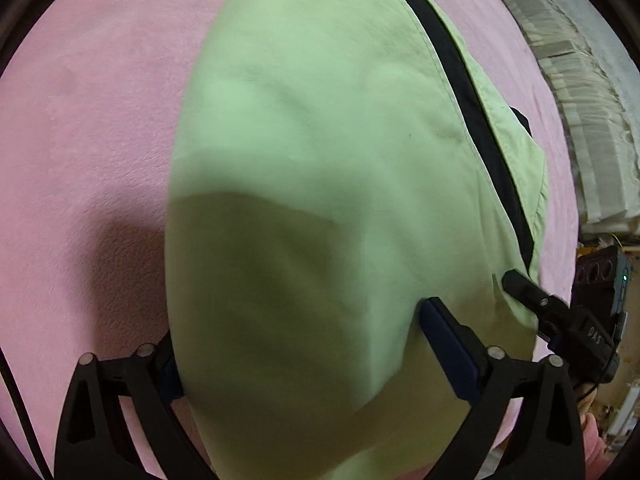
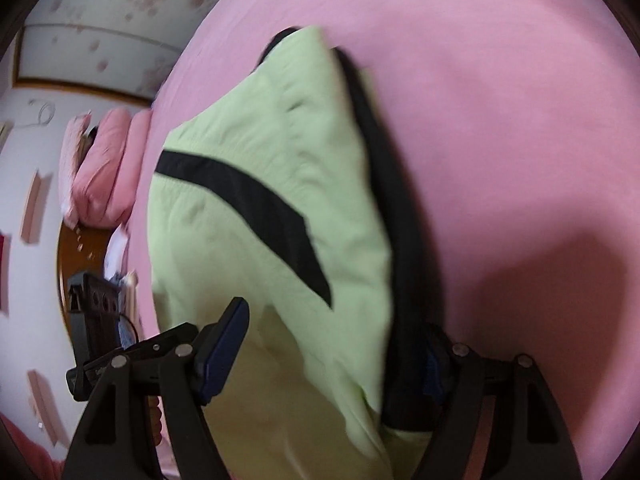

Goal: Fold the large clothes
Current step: 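Grasp the folded bundle edge with both grippers and lift it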

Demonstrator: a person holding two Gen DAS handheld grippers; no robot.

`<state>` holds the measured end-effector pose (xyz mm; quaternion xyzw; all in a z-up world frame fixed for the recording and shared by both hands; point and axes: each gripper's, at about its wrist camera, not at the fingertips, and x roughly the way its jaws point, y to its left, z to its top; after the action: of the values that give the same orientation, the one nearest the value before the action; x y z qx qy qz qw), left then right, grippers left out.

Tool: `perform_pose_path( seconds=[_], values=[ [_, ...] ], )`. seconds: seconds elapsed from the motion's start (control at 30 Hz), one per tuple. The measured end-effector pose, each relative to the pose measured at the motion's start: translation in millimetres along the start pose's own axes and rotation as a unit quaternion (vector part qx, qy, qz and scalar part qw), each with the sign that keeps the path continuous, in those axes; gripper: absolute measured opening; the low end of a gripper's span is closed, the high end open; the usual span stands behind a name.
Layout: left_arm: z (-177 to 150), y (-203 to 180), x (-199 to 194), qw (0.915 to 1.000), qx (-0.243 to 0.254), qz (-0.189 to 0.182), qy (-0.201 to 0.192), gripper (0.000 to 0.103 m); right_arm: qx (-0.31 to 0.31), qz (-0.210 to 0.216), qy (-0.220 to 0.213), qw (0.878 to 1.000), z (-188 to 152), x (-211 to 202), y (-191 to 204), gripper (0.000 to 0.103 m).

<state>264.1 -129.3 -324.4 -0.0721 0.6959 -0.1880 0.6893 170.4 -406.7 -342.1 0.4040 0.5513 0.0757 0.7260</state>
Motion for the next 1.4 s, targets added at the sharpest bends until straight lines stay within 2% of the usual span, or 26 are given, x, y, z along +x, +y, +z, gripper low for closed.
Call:
perform_pose_path(
  seconds=[0.07, 0.1, 0.17, 0.2, 0.27, 0.37, 0.47, 0.53, 0.6, 0.73, 0.9, 1.03, 1.17, 1.2, 1.4],
  values=[
    [0.8, -4.2, -6.6, 0.9999, -0.004, 0.011, -0.003, 0.085, 0.001, -0.015, 0.007, 1.0, -2.1, 2.7, 1.6, 0.04],
    [-0.7, -5.5, -10.5, 0.9998, -0.002, 0.018, -0.006, 0.082, 0.016, -0.007, 0.007, 1.0, -3.3, 1.1, -1.2, 0.038],
    [-4.6, -8.8, -16.4, 0.9995, 0.004, 0.029, -0.011, 0.071, 0.044, -0.003, 0.008, 0.999, -6.7, -2.4, -1.4, 0.026],
    [-7.1, -9.9, -19.5, 0.9993, 0.007, 0.034, -0.011, 0.068, 0.047, -0.011, 0.008, 0.999, -8.3, -3.3, 3.0, 0.023],
    [-9.7, -13.1, -28.1, 0.999, 0.001, 0.041, -0.016, 0.054, 0.033, -0.027, 0.003, 0.999, -13.3, -7.9, 19.7, 0.016],
    [-20.8, -19.2, -41.8, 0.9984, -0.007, 0.054, -0.016, 0.042, 0.038, -0.015, -0.009, 0.999, -26.9, -22.0, 37.9, 0.014],
    [-38.3, -36.0, -53.4, 0.997, -0.001, 0.077, -0.008, 0.037, 0.024, -0.022, -0.01, 0.999, -47.2, -38.8, 56.4, 0.012],
    [-51.6, -63.2, -55.3, 0.9961, 0.008, 0.088, 0.002, 0.036, 0.016, -0.035, -0.006, 0.999, -65.5, -53.1, 64.6, 0.012],
    [-73.2, -73.1, -65.8, 0.9958, 0.02, 0.089, 0.01, 0.034, 0.018, -0.045, -0.001, 0.999, -88.6, -69.8, 68.0, 0.012],
    [-116.9, -83.4, -82.9, 0.995, 0.04, 0.09, 0.019, 0.033, 0.022, -0.047, 0.009, 0.999, -135.0, -100.8, 64.1, 0.011],
    [-169.2, -91.5, -88.8, 0.9924, 0.042, 0.093, 0.068, 0.033, 0.04, -0.046, 0.034, 0.998, -194.6, -135.0, 53.5, 0.011],
    [-206.9, -91.5, -103.7, 0.9914, 0.037, 0.089, 0.089, 0.032, 0.049, -0.048, 0.043, 0.997, -223.5, -154.6, 55.9, 0.011],
    [-207.0, -98.8, -115.5, 0.9899, 0.034, 0.09, 0.104, 0.032, 0.063, -0.045, 0.024, 0.997, -241.9, -174.6, 64.6, 0.011],
    [-216.0, -103.1, -117.8, 0.9898, 0.033, 0.09, 0.106, 0.032, 0.06, -0.044, 0.02, 0.997, -244.9, -177.2, 69.2, 0.011],
    [-224.7, -70.5, -157.3, 0.9907, 0.045, 0.084, 0.097, 0.031, 0.02, -0.047, 0.005, 0.999, -258.9, -182.4, 109.0, 0.011]
  ],
)
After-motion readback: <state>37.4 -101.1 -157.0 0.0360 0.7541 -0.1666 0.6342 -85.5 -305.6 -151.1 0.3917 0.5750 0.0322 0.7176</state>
